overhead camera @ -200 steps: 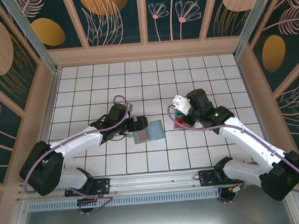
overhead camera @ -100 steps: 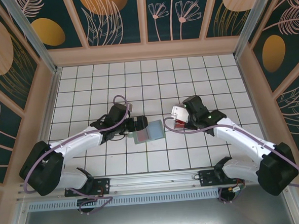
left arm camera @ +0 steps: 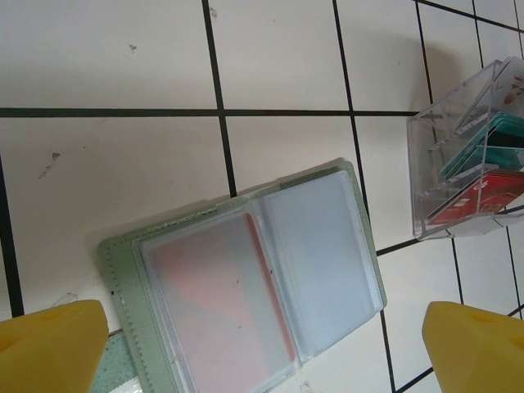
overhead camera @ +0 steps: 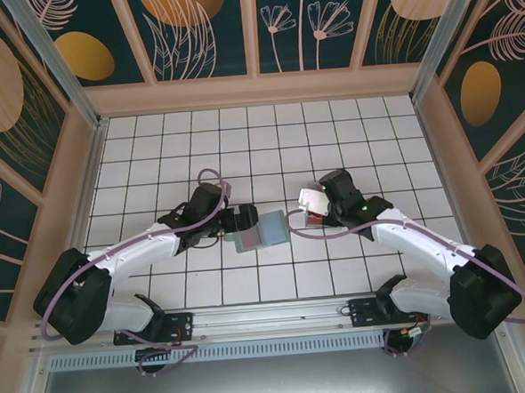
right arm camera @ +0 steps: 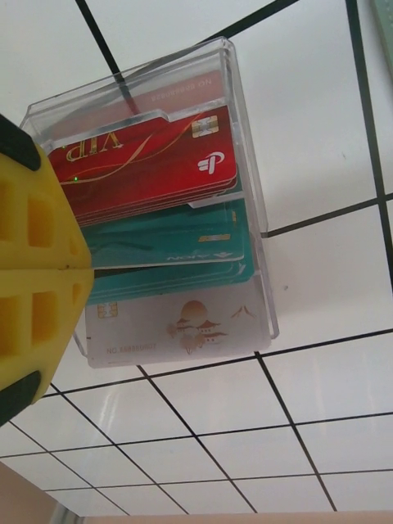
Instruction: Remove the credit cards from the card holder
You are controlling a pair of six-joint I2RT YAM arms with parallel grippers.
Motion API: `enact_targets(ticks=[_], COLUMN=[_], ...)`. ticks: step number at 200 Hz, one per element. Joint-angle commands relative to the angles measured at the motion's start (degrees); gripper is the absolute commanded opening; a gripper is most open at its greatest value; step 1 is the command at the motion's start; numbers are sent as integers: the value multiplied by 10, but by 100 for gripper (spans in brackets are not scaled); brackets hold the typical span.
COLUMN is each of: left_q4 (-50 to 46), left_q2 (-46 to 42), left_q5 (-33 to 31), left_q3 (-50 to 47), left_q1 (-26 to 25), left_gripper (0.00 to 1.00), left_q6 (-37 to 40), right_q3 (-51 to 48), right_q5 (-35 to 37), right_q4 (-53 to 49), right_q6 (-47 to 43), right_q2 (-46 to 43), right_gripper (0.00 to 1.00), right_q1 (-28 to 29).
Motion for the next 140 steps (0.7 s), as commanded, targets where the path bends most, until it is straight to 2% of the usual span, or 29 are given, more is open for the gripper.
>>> enact_targets(ticks=[1, 51, 70, 75, 112, 140], left_q4=[4, 5, 5, 6, 7, 7], left_q2=[-14, -24, -28, -29, -32, -36], left_q5=[-5, -6, -7, -7, -7, -9], left_q3=[-9, -16, -20, -20, -24, -28], left_q1=[1, 2, 1, 2, 2, 2], left_gripper=[99, 99, 99, 98, 98, 99], left_q6=[3, 0, 0, -1, -2, -5], right_q3=[-13, -32, -35, -36, -21, 32], right_q5=[7, 19, 32, 36, 52, 11], right_q4=[20, 50, 68, 75, 88, 47], right_q6=[-14, -9, 1, 4, 33, 133], right_q2=[8, 7, 7, 8, 7, 5], right_gripper=[0, 0, 37, 41, 43, 39], right_q1=[-2, -12, -20, -21, -25, -26])
